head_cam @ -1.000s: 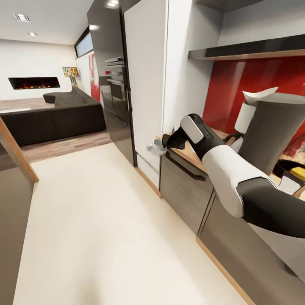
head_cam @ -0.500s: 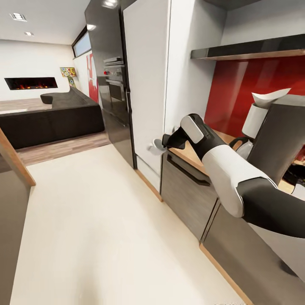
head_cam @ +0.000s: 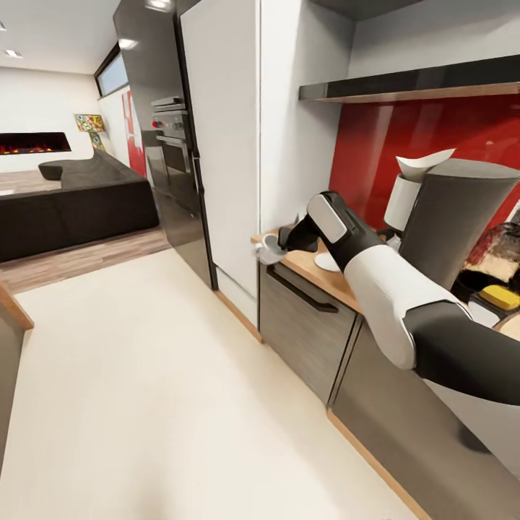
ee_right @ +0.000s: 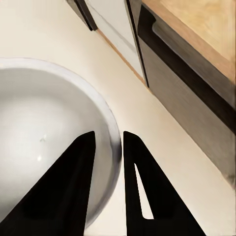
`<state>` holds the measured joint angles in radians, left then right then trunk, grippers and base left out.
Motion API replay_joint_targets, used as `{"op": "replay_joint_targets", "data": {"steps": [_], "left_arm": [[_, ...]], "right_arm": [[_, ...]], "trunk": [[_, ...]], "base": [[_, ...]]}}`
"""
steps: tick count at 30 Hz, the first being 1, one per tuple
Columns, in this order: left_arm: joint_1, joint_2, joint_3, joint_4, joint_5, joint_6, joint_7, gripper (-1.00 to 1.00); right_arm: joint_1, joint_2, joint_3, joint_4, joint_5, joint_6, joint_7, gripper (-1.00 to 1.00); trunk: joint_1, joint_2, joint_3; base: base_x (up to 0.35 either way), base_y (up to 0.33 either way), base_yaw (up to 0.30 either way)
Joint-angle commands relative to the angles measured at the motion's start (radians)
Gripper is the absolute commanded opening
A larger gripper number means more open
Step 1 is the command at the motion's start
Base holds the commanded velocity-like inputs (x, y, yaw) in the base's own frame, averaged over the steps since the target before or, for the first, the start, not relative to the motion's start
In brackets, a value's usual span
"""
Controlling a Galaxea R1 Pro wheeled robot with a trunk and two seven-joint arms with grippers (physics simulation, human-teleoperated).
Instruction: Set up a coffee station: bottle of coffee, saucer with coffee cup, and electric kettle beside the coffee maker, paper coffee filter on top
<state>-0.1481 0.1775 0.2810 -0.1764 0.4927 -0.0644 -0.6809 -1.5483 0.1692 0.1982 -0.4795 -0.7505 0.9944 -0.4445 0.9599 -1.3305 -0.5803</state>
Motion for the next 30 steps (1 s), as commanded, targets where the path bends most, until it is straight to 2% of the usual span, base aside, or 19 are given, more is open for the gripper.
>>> {"op": "replay_joint_targets", "data": {"steps": [1, 4, 10, 11, 30], "left_arm": [[-0.001, 0.000, -0.003, 0.002, 0.004, -0.005, -0.003, 1.00], [-0.001, 0.000, -0.003, 0.002, 0.004, -0.005, -0.003, 1.00], [-0.001, 0.000, -0.003, 0.002, 0.004, -0.005, -0.003, 1.00], [-0.001, 0.000, -0.003, 0.002, 0.004, -0.005, -0.003, 1.00], [-0.001, 0.000, -0.003, 0.002, 0.004, -0.005, -0.005, 1.00]], "right_arm": [[-0.003, -0.001, 0.005, -0.006, -0.015, 0.000, -0.036, -1.00], [-0.009, 0.001, 0.006, -0.059, -0.019, 0.000, -0.130, -1.00], [-0.022, 0.003, 0.006, -0.070, -0.018, 0.001, -0.159, -1.00], [-0.032, 0.004, 0.005, -0.072, -0.019, 0.001, -0.191, -1.00], [-0.036, 0.004, 0.002, -0.066, -0.015, 0.001, -0.213, -1.00]], "trunk": [[0.000, -0.001, -0.001], [0.000, -0.001, -0.001], [0.000, -0.001, -0.001], [0.000, -0.001, -0.001], [0.000, -0.001, -0.001]], "base": [[0.000, 0.000, -0.024], [0.000, 0.000, -0.010], [0.030, 0.000, -0.001], [0.220, 0.000, 0.000], [0.090, 0.000, 0.000]]}}
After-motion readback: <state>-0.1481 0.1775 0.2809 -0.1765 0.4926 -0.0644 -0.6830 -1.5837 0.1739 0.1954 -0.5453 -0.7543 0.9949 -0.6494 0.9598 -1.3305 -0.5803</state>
